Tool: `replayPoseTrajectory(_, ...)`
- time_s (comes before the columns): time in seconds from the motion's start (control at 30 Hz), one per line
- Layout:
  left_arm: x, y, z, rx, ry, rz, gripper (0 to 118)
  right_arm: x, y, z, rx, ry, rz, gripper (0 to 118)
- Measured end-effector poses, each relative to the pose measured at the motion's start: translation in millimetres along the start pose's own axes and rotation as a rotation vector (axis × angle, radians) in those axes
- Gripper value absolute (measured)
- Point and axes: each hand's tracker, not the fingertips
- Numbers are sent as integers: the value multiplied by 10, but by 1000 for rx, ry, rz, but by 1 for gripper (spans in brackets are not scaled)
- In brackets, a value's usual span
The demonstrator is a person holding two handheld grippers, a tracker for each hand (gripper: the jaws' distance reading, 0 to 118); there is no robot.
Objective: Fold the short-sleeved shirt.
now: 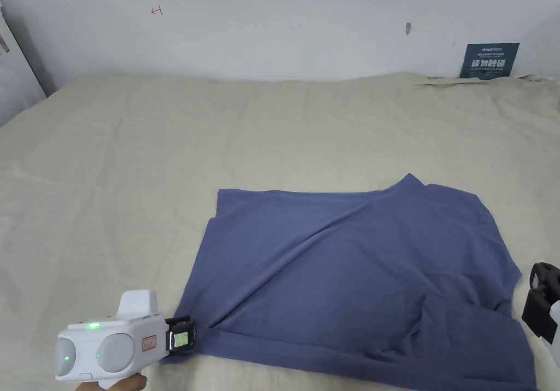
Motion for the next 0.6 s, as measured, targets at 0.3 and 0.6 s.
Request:
replayPoseTrajectory(0.3,-84,-122,-412,-110,47,-2,78,81,-37,-27,-30,-9,0,0)
replayPoseTrajectory(0.6,108,-87,-346,-97,-19,-75,6,214,-203,-84,-129,-10,-26,0)
